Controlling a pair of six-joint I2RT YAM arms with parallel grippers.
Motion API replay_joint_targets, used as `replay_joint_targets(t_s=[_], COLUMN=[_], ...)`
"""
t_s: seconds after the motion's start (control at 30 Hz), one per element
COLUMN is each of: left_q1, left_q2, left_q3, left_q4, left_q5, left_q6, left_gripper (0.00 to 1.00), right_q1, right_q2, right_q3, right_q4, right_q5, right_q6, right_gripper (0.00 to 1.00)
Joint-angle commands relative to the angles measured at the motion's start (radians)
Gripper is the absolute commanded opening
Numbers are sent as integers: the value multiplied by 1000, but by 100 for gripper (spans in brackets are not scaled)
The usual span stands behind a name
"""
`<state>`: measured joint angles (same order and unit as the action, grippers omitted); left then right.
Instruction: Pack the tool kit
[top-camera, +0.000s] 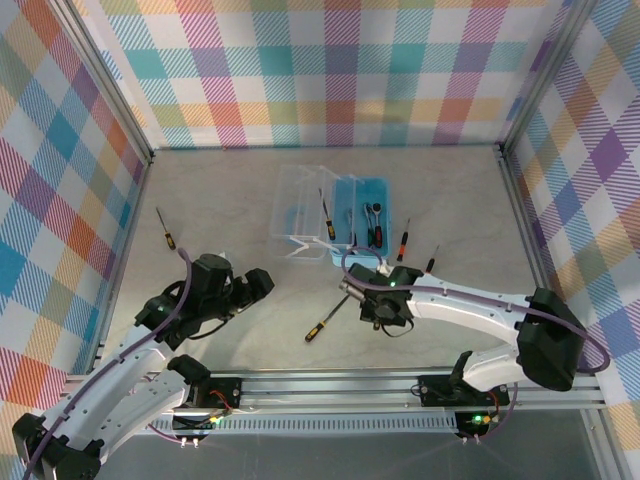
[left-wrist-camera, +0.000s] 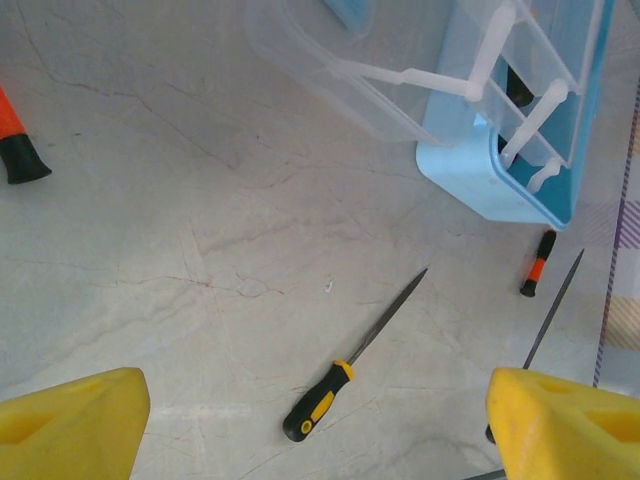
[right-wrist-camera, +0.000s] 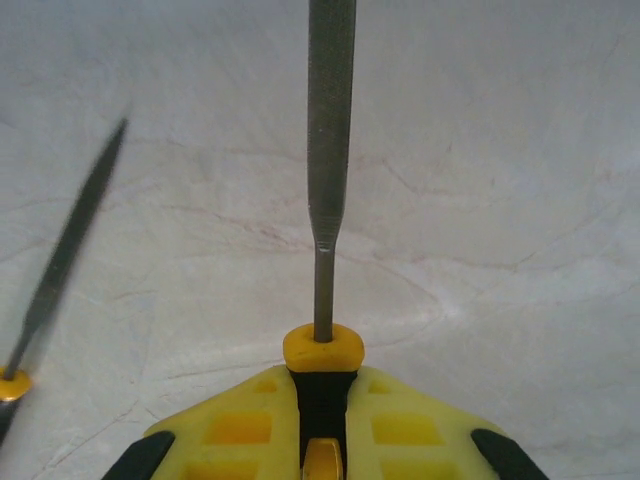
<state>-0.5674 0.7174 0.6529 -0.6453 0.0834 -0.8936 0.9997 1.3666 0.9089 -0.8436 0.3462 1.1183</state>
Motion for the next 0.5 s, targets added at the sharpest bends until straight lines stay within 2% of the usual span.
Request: replay_joint_targets(t_s=[0.0,0.13,0.3,0.47], left_q1=[-8,-8,-8,-8], left_q2=[-4,-13,-30,-33], left_q3=[50,78,95,107], left_q4=[-53,-102,-141,-165], left_q5=[-35,-77,-110,-107], left_q6=[28,36,35,31], left_gripper=[88,88,89,89], right_q1=[-51,-128,-224,-313], right_q2=[17,88,247,426], right_q3=[110,233,439,626], right_q4=[-20,5,10,41], right_q5=[-1,-59,-134,-201], right_q6=[-188,-351,-552,-660], right_gripper=[14,14,13,14])
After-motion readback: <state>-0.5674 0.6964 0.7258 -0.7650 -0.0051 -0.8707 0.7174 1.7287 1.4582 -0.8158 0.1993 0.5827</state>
